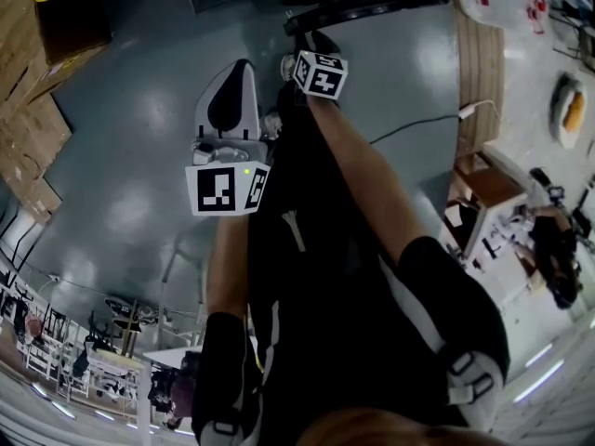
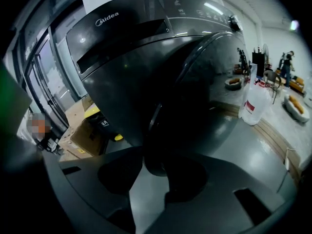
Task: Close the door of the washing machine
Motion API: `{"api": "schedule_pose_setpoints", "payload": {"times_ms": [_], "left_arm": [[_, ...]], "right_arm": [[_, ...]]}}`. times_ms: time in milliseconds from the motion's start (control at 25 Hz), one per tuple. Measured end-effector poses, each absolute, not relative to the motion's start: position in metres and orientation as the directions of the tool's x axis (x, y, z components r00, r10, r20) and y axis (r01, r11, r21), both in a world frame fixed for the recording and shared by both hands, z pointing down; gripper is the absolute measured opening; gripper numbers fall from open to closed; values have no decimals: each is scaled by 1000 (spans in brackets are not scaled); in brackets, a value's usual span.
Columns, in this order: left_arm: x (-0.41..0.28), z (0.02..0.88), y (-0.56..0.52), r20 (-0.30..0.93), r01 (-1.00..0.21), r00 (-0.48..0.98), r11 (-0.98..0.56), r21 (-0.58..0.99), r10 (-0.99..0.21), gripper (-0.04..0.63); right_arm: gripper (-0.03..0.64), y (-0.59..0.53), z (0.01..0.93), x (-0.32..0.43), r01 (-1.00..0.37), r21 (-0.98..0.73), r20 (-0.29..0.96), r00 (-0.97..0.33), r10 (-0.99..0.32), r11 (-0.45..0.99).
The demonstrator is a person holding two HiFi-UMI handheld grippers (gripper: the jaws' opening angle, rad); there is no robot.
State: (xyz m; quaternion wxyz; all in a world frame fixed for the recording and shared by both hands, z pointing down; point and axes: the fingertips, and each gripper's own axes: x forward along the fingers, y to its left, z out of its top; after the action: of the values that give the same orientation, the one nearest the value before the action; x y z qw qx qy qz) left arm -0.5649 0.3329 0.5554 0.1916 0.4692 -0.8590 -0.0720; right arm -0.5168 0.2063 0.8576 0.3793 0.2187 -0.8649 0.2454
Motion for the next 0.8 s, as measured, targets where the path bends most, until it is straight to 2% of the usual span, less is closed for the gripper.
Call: {"api": "schedule_pose_setpoints", "payload": {"times_ms": [800], "left_arm": [[-584, 552, 333, 268, -765, -502, 567, 306, -822, 5]], "right_arm": [[123, 200, 857, -556, -477, -215, 758, -632, -162, 852]]}}
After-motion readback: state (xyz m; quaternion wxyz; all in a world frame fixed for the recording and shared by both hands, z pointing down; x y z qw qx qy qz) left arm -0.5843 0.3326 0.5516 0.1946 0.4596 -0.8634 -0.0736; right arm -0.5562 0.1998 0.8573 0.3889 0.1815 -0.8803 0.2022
